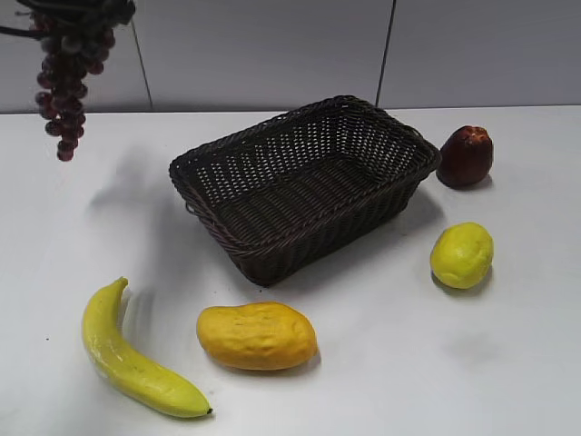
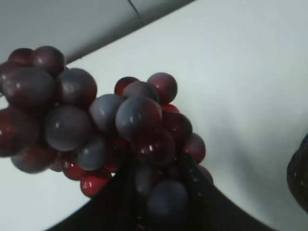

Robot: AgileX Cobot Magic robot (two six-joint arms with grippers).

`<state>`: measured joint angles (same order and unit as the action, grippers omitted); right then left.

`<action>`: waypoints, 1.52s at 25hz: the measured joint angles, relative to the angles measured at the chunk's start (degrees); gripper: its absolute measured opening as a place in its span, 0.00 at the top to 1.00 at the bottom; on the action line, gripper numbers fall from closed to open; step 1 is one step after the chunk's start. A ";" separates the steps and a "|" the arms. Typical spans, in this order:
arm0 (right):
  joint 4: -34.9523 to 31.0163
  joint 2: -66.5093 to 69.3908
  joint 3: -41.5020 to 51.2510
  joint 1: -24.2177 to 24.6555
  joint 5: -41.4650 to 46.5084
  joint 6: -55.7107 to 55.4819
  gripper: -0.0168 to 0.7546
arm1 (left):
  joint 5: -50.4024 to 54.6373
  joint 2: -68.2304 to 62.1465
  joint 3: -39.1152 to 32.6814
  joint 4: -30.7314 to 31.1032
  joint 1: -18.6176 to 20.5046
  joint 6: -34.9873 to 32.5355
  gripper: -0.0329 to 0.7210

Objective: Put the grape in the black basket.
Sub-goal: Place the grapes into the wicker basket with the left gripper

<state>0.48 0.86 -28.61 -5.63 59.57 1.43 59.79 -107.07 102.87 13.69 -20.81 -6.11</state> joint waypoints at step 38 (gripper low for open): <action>0.00 0.00 0.00 0.00 0.00 0.00 0.22 | -6.74 -18.68 11.86 -2.65 -26.20 0.00 0.72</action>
<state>0.48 0.86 -28.61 -5.63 59.57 1.43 53.05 -125.75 114.73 11.04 -47.02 -6.11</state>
